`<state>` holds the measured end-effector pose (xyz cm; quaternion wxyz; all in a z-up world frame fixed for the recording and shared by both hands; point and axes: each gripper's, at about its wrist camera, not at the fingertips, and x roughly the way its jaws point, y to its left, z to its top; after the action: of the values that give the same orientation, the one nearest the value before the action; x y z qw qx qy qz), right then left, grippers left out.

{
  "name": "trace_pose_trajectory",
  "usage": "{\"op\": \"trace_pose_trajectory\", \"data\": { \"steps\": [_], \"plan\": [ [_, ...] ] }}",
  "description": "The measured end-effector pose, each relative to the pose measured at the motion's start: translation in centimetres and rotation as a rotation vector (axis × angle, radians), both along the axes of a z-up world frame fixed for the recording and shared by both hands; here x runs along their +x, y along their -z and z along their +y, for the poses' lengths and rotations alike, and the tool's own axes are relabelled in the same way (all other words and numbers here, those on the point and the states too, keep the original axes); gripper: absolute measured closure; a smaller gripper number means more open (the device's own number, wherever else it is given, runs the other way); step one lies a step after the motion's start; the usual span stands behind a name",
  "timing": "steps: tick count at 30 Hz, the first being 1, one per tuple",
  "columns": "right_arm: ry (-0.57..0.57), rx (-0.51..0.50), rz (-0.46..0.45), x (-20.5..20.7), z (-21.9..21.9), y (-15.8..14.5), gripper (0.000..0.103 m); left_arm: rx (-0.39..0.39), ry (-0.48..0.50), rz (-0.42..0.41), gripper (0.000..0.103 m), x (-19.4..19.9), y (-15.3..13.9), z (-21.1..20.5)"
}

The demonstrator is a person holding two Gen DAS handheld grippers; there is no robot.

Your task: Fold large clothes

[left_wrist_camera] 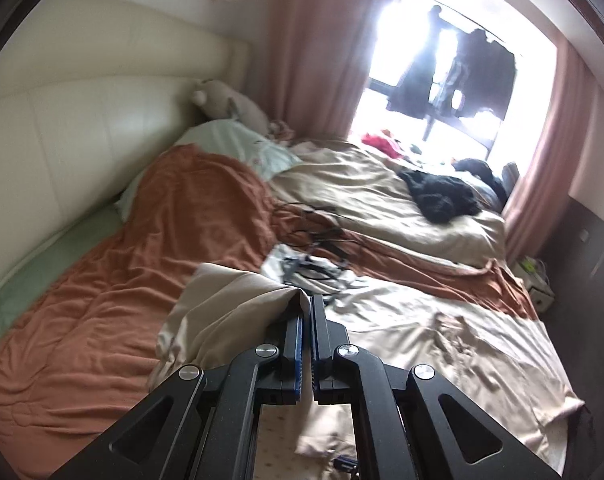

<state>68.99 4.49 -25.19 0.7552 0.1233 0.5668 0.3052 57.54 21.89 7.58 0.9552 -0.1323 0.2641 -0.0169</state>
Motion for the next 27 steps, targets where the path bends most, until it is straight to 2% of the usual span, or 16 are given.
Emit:
{"op": "trace_pose_trajectory", "data": {
  "steps": [1, 3, 4, 7, 11, 13, 15, 17, 22, 25, 27],
  "plan": [
    [-0.002, -0.002, -0.027, -0.8, -1.1, -1.0, 0.088, 0.006, 0.011, -0.001, 0.100, -0.1, -0.2, -0.8],
    [0.002, -0.007, -0.073, -1.9, -3.5, -2.7, 0.070, 0.011, 0.034, -0.002, 0.100, -0.1, -0.6, -2.5],
    [0.008, -0.007, -0.090, -2.4, -4.6, -3.3, 0.067, 0.016, 0.041, -0.001, 0.100, -0.2, -0.7, -3.0],
    [0.041, -0.048, -0.153, -4.5, -10.4, -5.9, 0.065, 0.036, 0.072, 0.003, 0.100, -0.4, -1.2, -5.7],
    [0.107, -0.109, -0.193, -6.3, -18.0, -7.8, 0.064, 0.055, 0.102, 0.019, 0.100, -0.4, -1.5, -9.2],
    [0.151, -0.131, -0.212, -7.6, -22.4, -8.8, 0.059, 0.063, 0.110, 0.031, 0.100, -0.2, -1.6, -11.0],
    [0.192, -0.141, -0.224, -8.1, -25.3, -9.9, 0.045, 0.056, 0.112, 0.049, 0.100, 0.1, -1.5, -12.4],
    [0.226, -0.135, -0.252, -9.3, -28.6, -10.7, 0.041, 0.038, 0.117, 0.087, 0.100, 0.5, -1.1, -14.2],
    [0.316, -0.065, -0.239, -9.7, -34.1, -10.6, 0.041, 0.063, 0.132, 0.142, 0.100, 0.9, 0.4, -19.4],
    [0.377, -0.100, -0.251, -9.3, -36.4, -10.3, 0.041, 0.050, 0.145, 0.177, 0.100, 1.2, 1.7, -21.8],
    [0.408, -0.075, -0.231, -9.3, -37.7, -9.8, 0.041, 0.055, 0.168, 0.192, 0.100, 1.4, 2.8, -23.8]
  ]
}}
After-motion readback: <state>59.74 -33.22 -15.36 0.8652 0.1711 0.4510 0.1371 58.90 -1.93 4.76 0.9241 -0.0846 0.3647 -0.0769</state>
